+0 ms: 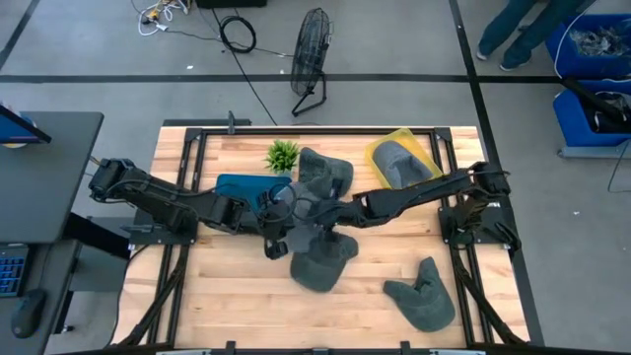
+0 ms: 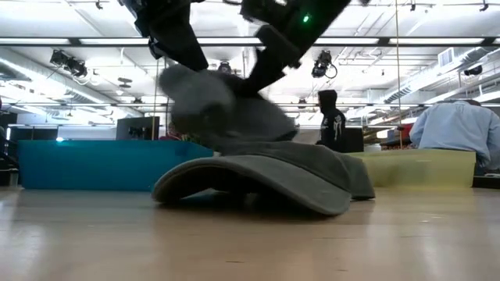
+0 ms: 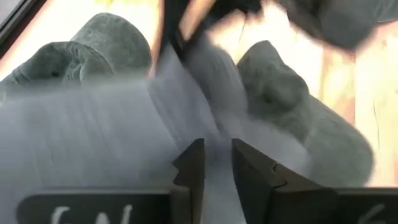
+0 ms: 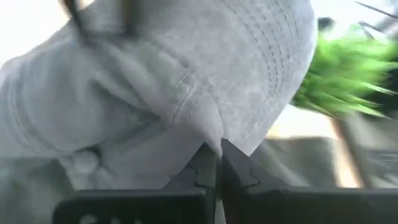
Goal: Pick & Place hat
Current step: Put the gray cap into the yellow bin
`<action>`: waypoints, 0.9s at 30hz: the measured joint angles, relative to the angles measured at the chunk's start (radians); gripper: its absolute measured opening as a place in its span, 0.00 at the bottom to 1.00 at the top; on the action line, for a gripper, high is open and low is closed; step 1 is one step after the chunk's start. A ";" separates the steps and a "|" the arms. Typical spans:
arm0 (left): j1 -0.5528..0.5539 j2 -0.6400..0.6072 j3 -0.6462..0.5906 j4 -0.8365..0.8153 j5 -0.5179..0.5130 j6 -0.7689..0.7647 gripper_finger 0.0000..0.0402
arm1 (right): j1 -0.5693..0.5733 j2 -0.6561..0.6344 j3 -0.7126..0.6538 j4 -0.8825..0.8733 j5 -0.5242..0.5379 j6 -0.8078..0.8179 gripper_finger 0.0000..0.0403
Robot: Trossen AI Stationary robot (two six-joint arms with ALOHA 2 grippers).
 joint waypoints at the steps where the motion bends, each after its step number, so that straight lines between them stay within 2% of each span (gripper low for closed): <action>1: 0.000 0.000 0.000 -0.002 0.000 0.000 0.23 | 0.003 -0.009 0.034 -0.095 0.042 0.001 0.02; 5: 0.000 0.000 0.000 -0.004 0.000 0.000 0.26 | 0.018 -0.038 0.189 -0.526 0.266 0.075 0.01; 7: 0.000 0.000 -0.001 -0.007 0.000 0.003 0.25 | 0.020 -0.046 0.274 -0.751 0.344 0.123 0.01; 10: 0.000 0.000 -0.001 -0.017 0.000 0.036 0.24 | 0.009 -0.052 0.375 -1.060 0.391 0.158 0.01; 12: 0.000 0.000 -0.001 -0.021 0.001 0.042 0.23 | -0.014 -0.058 0.400 -1.198 0.370 0.168 0.01; 16: -0.002 0.000 -0.001 -0.035 0.000 0.042 0.22 | -0.079 -0.122 0.320 -1.150 0.195 0.081 0.01; 17: -0.002 0.000 -0.001 -0.040 0.000 0.041 0.22 | -0.094 -0.138 0.296 -1.163 0.179 0.081 0.01; 22: -0.003 0.000 -0.002 -0.098 0.000 0.042 0.22 | -0.185 -0.227 0.126 -1.188 0.253 0.156 0.01; 27: -0.001 0.001 -0.002 -0.105 0.000 0.042 0.22 | -0.323 -0.335 -0.046 -1.176 0.242 0.153 0.01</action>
